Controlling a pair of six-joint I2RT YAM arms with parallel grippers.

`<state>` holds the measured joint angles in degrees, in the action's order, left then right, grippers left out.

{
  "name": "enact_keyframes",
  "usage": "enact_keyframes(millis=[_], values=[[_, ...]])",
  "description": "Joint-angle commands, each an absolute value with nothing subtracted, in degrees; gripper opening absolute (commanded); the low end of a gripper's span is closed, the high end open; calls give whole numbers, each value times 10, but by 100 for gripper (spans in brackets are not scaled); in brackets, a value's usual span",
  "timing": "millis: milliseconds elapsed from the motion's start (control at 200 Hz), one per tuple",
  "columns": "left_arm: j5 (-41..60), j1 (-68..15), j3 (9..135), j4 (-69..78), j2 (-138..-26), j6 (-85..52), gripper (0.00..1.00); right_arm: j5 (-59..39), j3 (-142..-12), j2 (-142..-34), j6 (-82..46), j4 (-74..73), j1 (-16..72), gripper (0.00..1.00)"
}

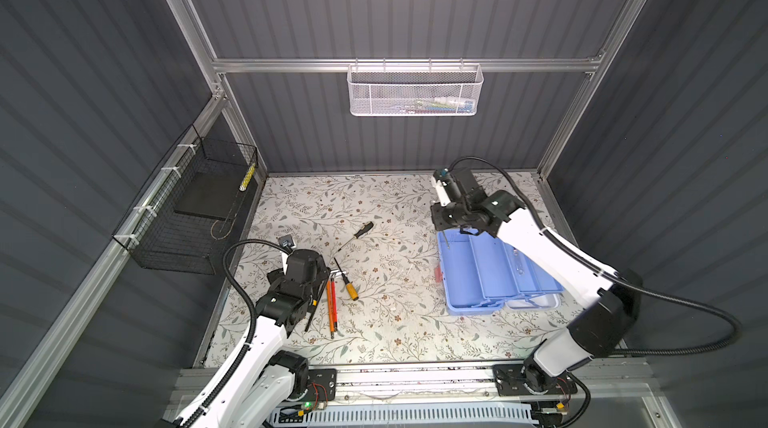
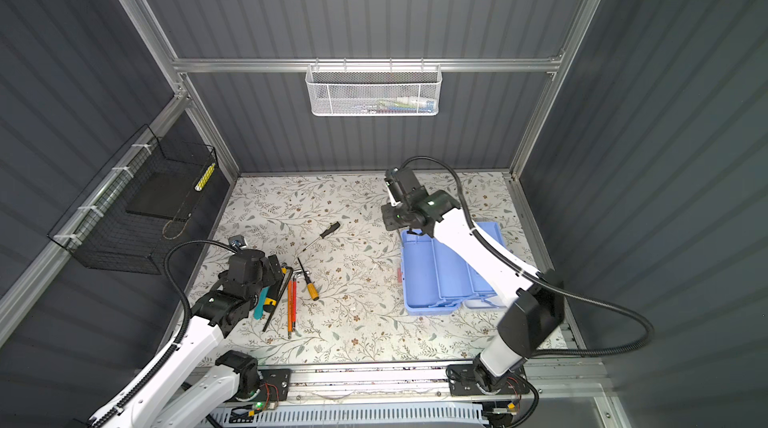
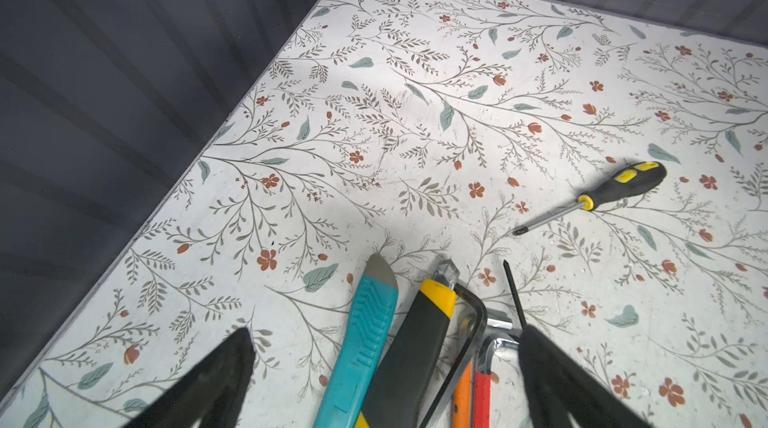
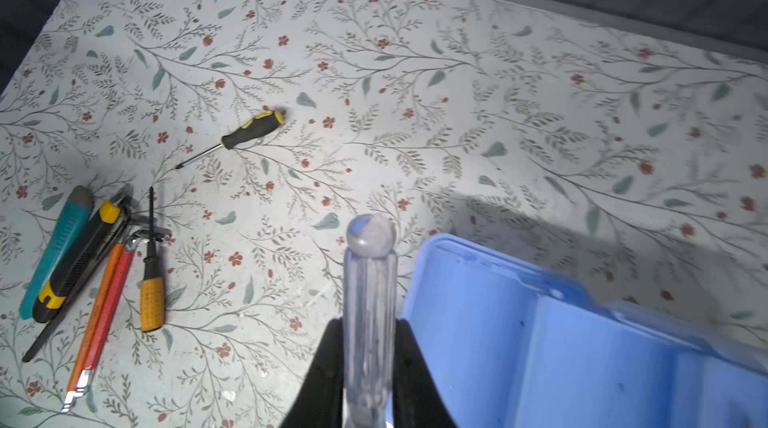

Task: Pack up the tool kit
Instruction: 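Carry the clear-handled screwdriver over the box and drop it into the compartment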

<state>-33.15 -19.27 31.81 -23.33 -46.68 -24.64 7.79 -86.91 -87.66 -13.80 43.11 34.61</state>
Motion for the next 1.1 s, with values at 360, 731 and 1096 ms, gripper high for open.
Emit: enact_keyframes(millis=[360, 731, 1096], values=[[-345, -188, 315, -245, -459, -257, 99, 182, -649, -669, -116, 466, 146, 0], [-342, -188, 333, -246, -505, -255, 98, 161, -607, -731, -55, 394, 99, 0], [-352, -188, 318, -250, -462, -261, 100, 125, -559, -725, -79, 349, 98, 2]])
